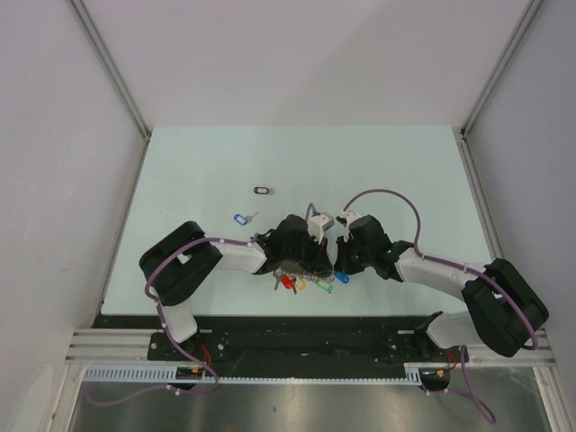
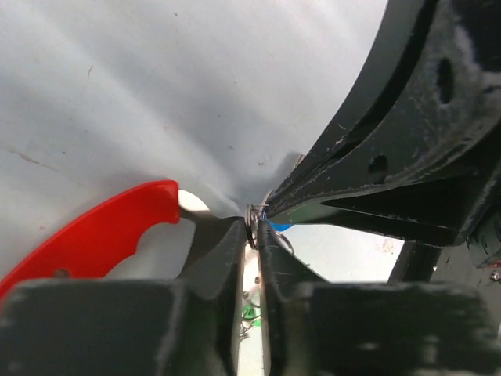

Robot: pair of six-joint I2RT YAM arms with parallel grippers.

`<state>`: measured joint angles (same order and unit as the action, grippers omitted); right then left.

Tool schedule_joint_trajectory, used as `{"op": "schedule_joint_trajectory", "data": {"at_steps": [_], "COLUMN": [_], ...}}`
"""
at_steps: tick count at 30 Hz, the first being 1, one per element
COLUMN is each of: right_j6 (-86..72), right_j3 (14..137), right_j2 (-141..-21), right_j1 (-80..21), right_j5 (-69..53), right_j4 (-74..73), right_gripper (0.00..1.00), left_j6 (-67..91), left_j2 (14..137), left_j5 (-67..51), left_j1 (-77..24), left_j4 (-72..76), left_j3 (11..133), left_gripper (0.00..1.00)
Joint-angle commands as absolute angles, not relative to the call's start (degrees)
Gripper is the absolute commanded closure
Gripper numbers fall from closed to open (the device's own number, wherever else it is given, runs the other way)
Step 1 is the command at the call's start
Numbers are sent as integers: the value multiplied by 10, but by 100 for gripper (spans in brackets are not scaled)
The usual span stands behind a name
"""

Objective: Put the keys on the keyring

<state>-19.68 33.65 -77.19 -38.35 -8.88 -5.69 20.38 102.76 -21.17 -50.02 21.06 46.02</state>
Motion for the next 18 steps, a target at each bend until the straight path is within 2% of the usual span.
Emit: {"op": "schedule_joint_trajectory", "data": {"at_steps": [1, 3, 18], "right_j6": [-195, -195, -164], "right_j3": [343, 343, 315], "right_j2": [-740, -737, -671], "right_j1": [-383, -384, -381], "right_j5": [-86, -86, -98], "right_j4": [-32, -35, -40], "right_gripper": [100, 100, 100], "left_j6": [191, 190, 214], "left_j2": [1029, 1025, 861], "left_j5": [-202, -200, -115], "left_j1": [-502, -502, -486], "left_j4": [188, 192, 280], "left_j3": [475, 472, 366], "left_gripper": [93, 100, 100]}}
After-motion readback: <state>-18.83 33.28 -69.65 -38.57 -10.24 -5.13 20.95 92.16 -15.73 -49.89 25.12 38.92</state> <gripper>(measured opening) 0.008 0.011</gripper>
